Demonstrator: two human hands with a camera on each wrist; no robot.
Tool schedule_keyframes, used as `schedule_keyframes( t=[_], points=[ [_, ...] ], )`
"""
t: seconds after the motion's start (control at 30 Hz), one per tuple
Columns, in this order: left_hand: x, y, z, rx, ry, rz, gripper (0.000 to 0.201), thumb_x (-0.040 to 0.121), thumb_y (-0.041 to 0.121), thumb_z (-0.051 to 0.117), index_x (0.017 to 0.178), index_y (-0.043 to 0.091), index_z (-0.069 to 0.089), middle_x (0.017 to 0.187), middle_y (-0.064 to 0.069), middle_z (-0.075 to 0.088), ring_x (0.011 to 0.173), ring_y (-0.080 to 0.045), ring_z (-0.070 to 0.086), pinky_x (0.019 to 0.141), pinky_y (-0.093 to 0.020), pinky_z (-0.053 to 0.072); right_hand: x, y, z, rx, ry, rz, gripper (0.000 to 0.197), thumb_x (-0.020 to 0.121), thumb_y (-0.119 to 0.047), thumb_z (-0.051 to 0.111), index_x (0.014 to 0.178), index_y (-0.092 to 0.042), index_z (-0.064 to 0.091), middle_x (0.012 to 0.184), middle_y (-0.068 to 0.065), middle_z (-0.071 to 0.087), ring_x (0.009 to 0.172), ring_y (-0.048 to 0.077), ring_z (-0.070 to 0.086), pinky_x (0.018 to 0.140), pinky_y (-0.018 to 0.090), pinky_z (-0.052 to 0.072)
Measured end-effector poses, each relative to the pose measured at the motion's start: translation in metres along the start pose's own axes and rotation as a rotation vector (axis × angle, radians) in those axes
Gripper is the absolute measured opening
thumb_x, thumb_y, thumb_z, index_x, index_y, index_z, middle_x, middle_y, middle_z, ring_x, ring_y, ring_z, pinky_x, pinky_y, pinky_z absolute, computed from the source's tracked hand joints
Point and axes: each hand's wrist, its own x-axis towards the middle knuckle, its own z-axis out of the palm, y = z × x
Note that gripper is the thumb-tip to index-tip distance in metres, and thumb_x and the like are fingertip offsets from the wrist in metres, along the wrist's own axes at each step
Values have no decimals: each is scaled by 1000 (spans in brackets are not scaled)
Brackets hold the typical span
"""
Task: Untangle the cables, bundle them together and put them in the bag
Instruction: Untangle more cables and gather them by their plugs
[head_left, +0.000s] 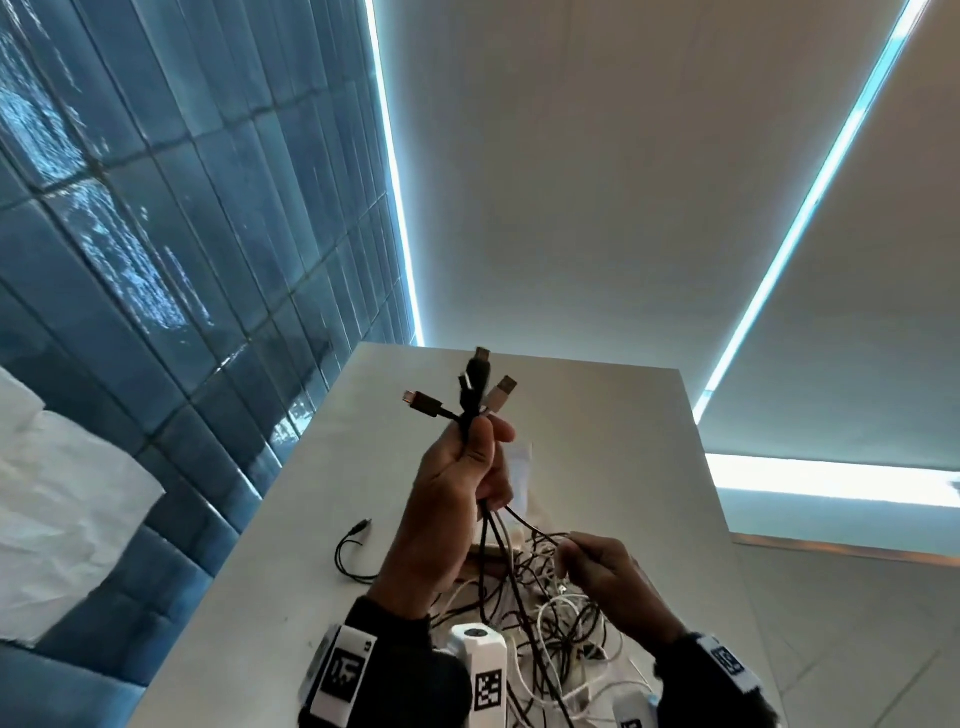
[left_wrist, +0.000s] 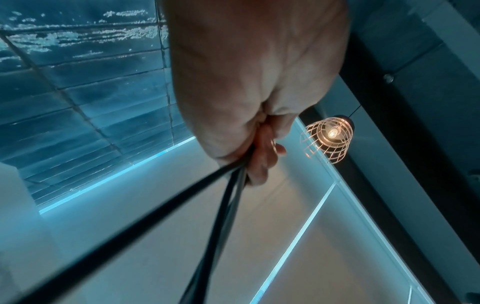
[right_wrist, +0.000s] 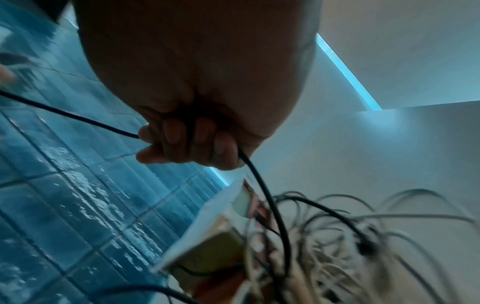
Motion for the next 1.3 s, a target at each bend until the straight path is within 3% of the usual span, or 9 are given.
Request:
schedule_keyframes(
  t=[0.17, 0.33, 0.5, 0.57, 0.63, 0.73, 0.87, 1.03, 1.3],
  points=[
    [2, 13, -7, -86, 35, -32, 30, 93, 36, 48, 72, 14, 48, 60, 0, 16, 53, -15, 11, 46, -28, 12, -10, 19, 0, -39, 123, 96, 32, 90, -32, 50, 61, -21, 59, 46, -12, 42, 48, 1, 35, 52, 24, 30],
    [-1, 0, 0, 22, 69, -208, 35, 97, 40, 39, 70, 18, 36, 57, 2, 17, 48, -12, 10, 45, -27, 6, 0, -43, -4, 149, 242, 17, 26, 96, -15, 56, 73, -15, 69, 49, -8, 39, 47, 10, 32, 45, 21, 26],
    [-2, -11, 1, 196, 139, -309, 36, 104, 38, 32, 81, 12, 44, 65, -8, 64, 52, -21, 52, 47, -25, 37, -1, -99, -1, 365, 56, -147, 24, 90, -23, 56, 72, -8, 63, 51, -8, 36, 46, 8, 27, 43, 17, 23],
    [-2, -6, 2, 137, 121, -322, 38, 104, 39, 29, 85, 12, 48, 86, -12, 74, 78, -34, 68, 68, -41, 54, -4, -106, 3, 370, -51, -184, 26, 90, -20, 55, 72, -3, 61, 52, -12, 39, 46, 5, 30, 45, 14, 25],
    [-2, 0, 4, -99, 74, -321, 36, 102, 37, 31, 81, 13, 46, 95, -18, 72, 90, -35, 70, 84, -48, 54, -7, -105, 7, 367, -121, -190, 29, 90, -17, 53, 72, 5, 57, 52, -14, 43, 47, 0, 34, 47, 11, 29],
    [-4, 9, 8, -379, 41, -255, 31, 95, 37, 40, 76, 13, 44, 68, -5, 50, 60, -20, 56, 67, -37, 53, -8, -99, 9, 392, -176, -156, 31, 92, -18, 51, 70, 4, 53, 53, -14, 42, 47, 0, 32, 46, 11, 27],
    [-4, 11, 11, -284, 81, -105, 29, 92, 36, 44, 74, 14, 42, 61, 3, 25, 48, -10, 24, 47, -23, 28, -1, -81, 8, 311, -121, -114, 32, 93, -32, 54, 70, -10, 58, 52, -10, 37, 46, 6, 27, 44, 15, 24],
    [-7, 0, 14, 23, 138, 74, 31, 98, 33, 42, 75, 11, 38, 55, 9, 25, 48, -10, 15, 44, -23, 16, 9, -55, 16, 283, -119, -106, 31, 92, -38, 54, 69, -19, 60, 55, -1, 34, 49, 11, 25, 45, 20, 21],
    [-9, 15, 3, 16, 213, 110, 31, 103, 21, 35, 74, 12, 41, 54, 7, 22, 47, -9, 14, 43, -24, 13, 9, -4, 30, 288, -115, -10, 34, 87, -43, 55, 64, -18, 60, 54, -4, 35, 49, 9, 29, 46, 21, 21]
  ],
)
